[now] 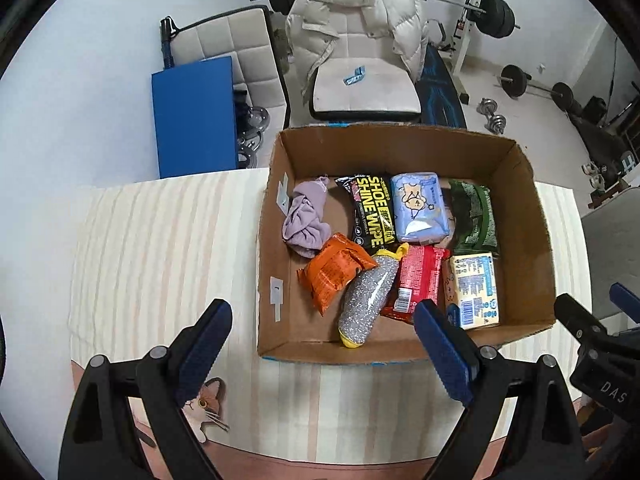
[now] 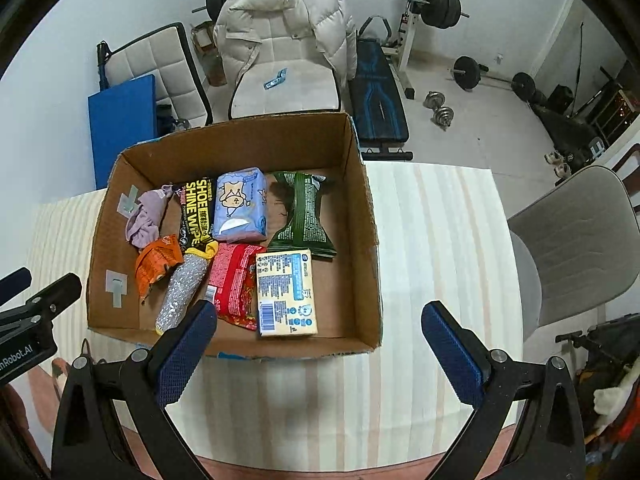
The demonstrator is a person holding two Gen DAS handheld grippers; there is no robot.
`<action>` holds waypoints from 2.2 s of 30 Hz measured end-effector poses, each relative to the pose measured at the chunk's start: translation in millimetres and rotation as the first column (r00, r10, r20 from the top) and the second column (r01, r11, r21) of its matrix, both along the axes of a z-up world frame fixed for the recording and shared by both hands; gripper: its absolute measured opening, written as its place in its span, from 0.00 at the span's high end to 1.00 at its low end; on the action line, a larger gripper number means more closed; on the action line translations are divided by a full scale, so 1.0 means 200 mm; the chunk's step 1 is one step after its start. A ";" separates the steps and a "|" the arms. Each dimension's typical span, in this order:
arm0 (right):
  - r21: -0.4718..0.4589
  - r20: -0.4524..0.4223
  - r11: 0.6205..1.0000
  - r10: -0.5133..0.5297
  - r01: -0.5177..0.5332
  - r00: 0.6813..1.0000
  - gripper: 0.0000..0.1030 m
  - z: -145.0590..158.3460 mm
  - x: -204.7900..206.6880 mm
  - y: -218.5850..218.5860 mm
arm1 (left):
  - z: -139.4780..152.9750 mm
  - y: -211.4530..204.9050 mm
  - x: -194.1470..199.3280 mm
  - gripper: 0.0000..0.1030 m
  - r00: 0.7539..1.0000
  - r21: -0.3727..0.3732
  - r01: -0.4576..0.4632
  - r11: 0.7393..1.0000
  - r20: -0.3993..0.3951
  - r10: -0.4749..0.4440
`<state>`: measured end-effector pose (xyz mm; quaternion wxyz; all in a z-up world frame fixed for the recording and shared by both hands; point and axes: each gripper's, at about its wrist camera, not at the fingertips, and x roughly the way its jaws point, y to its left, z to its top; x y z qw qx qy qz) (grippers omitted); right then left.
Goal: Organize soft objects
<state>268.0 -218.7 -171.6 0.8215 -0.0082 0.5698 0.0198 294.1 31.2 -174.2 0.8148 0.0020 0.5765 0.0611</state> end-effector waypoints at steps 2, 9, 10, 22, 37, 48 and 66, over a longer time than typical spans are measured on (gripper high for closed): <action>0.005 0.000 1.000 0.003 -0.003 1.000 0.00 0.01 -0.01 -0.01 | 0.02 -0.01 -0.02 0.10 1.000 -0.002 -0.003 1.000 0.004 0.003; 0.025 0.038 1.000 0.006 -0.007 0.999 0.00 0.15 -0.13 -0.05 | 0.15 -0.05 -0.13 0.10 0.998 -0.005 -0.003 1.000 0.064 0.003; 0.028 0.046 1.000 0.008 -0.010 0.999 0.00 0.18 -0.14 -0.06 | 0.19 -0.06 -0.15 0.10 0.997 0.003 -0.002 1.000 0.077 0.002; 0.061 0.181 0.996 0.060 -0.072 0.982 0.00 0.66 -0.66 -0.11 | 0.60 -0.14 -0.61 0.10 0.979 -0.018 0.006 1.000 0.206 -0.002; 0.096 0.289 0.990 0.074 -0.106 0.955 0.00 1.09 -1.15 -0.18 | 0.91 -0.21 -1.04 0.10 0.961 -0.051 0.038 0.998 0.277 -0.022; 0.085 0.307 0.992 0.066 -0.096 0.949 0.00 1.14 -1.27 -0.19 | 0.96 -0.20 -1.11 0.08 0.948 -0.040 0.032 0.999 0.317 -0.017; 0.036 0.393 0.997 0.055 -0.075 0.918 0.00 1.28 -1.24 -0.18 | 0.98 -0.21 -1.12 0.00 0.925 -0.021 0.003 1.000 0.379 0.006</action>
